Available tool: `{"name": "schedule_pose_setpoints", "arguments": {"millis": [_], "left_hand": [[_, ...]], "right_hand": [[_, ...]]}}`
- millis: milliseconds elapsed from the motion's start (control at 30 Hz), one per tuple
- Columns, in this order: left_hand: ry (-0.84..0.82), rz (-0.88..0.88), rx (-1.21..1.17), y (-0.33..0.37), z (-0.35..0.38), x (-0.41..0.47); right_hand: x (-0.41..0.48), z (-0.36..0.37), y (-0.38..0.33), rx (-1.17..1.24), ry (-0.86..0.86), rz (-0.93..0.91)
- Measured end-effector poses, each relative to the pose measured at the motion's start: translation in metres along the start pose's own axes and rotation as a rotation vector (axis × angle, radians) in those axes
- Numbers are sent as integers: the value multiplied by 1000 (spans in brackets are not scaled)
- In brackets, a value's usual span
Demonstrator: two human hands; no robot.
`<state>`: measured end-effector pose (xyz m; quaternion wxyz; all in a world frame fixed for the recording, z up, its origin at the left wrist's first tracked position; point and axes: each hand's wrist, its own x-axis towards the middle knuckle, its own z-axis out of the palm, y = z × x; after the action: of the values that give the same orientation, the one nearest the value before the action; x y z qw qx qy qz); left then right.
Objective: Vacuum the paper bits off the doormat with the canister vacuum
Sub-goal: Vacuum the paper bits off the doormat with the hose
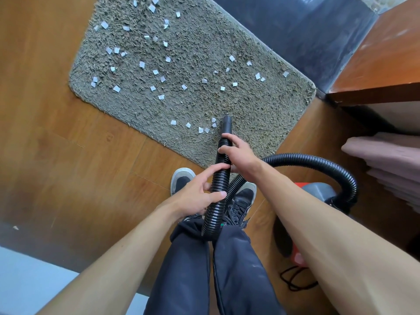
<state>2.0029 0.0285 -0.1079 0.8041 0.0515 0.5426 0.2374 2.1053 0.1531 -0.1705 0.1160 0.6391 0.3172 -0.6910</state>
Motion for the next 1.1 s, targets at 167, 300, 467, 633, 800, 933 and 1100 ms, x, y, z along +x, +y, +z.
{"name": "schedule_pose_setpoints", "arguments": {"millis": [167, 300, 467, 633, 800, 933, 1100], "left_hand": [[-7, -10, -36, -9, 9, -4], [25, -10, -46, -18, 7, -10], [55, 1, -58, -16, -3, -15], [46, 20, -76, -14, -6, -11], [41, 26, -105, -14, -3, -7], [31, 17, -90, -17, 2, -10], [24, 7, -111, -27, 8, -18]], "right_hand": [[-3, -2, 6, -45, -34, 59], [-4, 6, 7, -83, -73, 67], [0, 18, 3, -103, -73, 45], [-1, 16, 0, -77, -68, -2], [2, 13, -4, -90, -69, 18], [-3, 11, 0, -110, -72, 50], [-10, 13, 11, -163, -117, 75]]}}
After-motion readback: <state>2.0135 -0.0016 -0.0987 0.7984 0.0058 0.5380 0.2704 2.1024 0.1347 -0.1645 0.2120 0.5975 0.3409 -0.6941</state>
